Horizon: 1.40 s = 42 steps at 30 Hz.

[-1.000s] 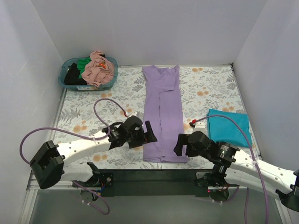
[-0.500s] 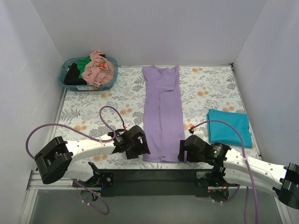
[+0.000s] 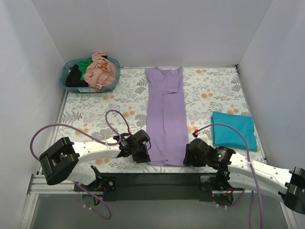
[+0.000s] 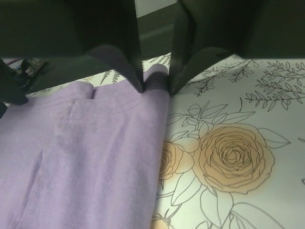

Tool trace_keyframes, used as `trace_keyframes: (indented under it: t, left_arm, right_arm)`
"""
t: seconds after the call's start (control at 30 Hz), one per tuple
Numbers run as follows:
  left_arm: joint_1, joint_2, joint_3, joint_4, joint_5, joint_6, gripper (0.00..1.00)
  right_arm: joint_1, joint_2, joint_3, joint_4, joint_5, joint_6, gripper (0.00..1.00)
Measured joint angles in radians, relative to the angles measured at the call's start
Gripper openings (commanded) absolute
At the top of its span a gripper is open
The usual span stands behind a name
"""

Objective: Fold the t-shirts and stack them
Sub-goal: Fold the tshirt

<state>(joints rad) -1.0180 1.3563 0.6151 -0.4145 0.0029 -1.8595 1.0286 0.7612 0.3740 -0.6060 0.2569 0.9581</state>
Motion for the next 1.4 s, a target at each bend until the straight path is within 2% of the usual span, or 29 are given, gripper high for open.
trace_keyframes:
  t: [0.07, 0.13, 0.17, 0.23, 0.27, 0.33, 0.73, 0.97, 1.17, 1.4]
  left_arm:
    - [-0.004, 0.008, -0.001, -0.001, -0.001, -0.006, 0.0]
    - [-0.006, 0.014, -0.001, 0.001, 0.003, -0.005, 0.0]
    - [-0.006, 0.014, -0.001, 0.001, 0.003, -0.006, 0.0]
    - [-0.006, 0.014, 0.0, 0.001, 0.003, -0.006, 0.0]
    - [-0.006, 0.013, 0.0, 0.001, 0.003, -0.005, 0.0]
    - [-0.008, 0.011, 0.0, 0.0, 0.003, -0.005, 0.0]
    - [-0.016, -0.071, 0.002, -0.043, -0.025, -0.009, 0.0]
    - [-0.007, -0.047, 0.098, -0.073, -0.105, 0.003, 0.0]
    - [0.084, 0.024, 0.238, -0.06, -0.138, 0.055, 0.0]
    - [0.224, 0.108, 0.328, -0.001, -0.127, 0.127, 0.0]
  right_arm:
    - [0.0, 0.009, -0.006, 0.01, -0.01, 0.001, 0.48]
    - [-0.001, 0.011, -0.012, 0.021, -0.026, 0.003, 0.43]
    - [-0.002, 0.011, -0.013, 0.027, -0.034, 0.004, 0.36]
    - [-0.001, 0.011, -0.021, 0.032, -0.047, 0.006, 0.31]
    - [-0.002, 0.011, -0.024, 0.036, -0.051, 0.006, 0.17]
    - [-0.002, 0.011, -0.029, 0.041, -0.062, 0.003, 0.02]
    - [-0.003, -0.009, -0.017, 0.047, -0.069, -0.021, 0.01]
    - [-0.003, 0.061, 0.116, 0.039, 0.069, -0.062, 0.01]
    - [-0.034, 0.186, 0.242, 0.066, 0.194, -0.122, 0.01]
    - [-0.204, 0.337, 0.346, 0.211, 0.212, -0.263, 0.01]
